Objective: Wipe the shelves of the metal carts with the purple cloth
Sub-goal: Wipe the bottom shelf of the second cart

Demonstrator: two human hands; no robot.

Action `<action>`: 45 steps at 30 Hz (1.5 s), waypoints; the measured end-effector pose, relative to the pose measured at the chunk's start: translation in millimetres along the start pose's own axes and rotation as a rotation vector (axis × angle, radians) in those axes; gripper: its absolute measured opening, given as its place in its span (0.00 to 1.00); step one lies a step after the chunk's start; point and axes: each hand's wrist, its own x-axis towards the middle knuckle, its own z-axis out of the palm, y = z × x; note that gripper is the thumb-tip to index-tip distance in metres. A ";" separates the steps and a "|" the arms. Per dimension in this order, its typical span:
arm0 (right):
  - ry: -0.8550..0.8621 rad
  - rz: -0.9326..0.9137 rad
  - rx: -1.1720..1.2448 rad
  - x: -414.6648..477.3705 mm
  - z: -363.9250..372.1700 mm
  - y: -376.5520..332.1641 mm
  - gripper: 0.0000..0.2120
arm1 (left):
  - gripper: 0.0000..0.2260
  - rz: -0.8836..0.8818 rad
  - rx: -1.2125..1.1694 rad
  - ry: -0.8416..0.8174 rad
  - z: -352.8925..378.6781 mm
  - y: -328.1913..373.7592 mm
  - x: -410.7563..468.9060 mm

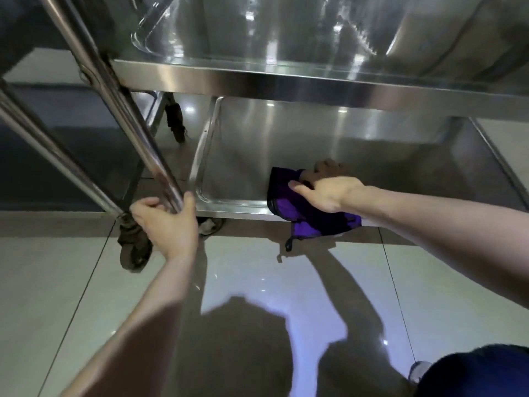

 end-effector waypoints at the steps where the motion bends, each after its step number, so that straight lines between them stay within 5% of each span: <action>1: 0.102 -0.085 0.000 -0.7 5.5 4.2 0.35 | 0.21 0.097 0.033 0.014 2.8 -11.1 -23.7; 4: 0.072 -0.324 -0.021 -3.2 46.4 15.9 0.30 | 0.11 0.459 0.279 -0.156 25.1 -31.1 -69.9; 6: 0.064 -0.368 -0.019 1.8 72.3 22.7 0.32 | 0.14 0.618 0.463 -0.266 47.7 -30.4 -74.8; 11: 0.118 -0.606 0.043 27.0 70.9 56.8 0.32 | 0.26 0.635 0.806 -0.309 96.8 -24.7 -71.0; 17: 0.236 -0.762 0.039 53.1 79.8 77.0 0.31 | 0.26 0.698 0.915 -0.210 102.1 -41.7 -70.7; 20: 0.246 -0.697 0.019 89.4 61.4 94.6 0.32 | 0.26 0.667 0.965 -0.254 96.8 -31.9 -69.0; 25: 0.299 -0.304 0.070 181.2 11.8 145.7 0.36 | 0.30 0.651 1.075 -0.294 94.7 -22.4 -76.1; 29: 0.270 -0.103 0.112 220.0 -0.6 121.9 0.49 | 0.30 0.653 1.084 -0.278 95.6 -24.7 -78.1; 33: 0.259 -0.197 0.081 227.4 -6.7 47.6 0.50 | 0.30 0.649 1.077 -0.272 95.7 -28.8 -80.1; 39: 0.248 -0.609 -0.037 198.7 16.5 -73.0 0.40 | 0.31 0.648 1.099 -0.268 94.7 -30.2 -81.9; 45: 0.276 -0.570 0.050 191.4 16.2 -37.3 0.34 | 0.31 0.651 1.060 -0.273 91.2 -29.7 -79.3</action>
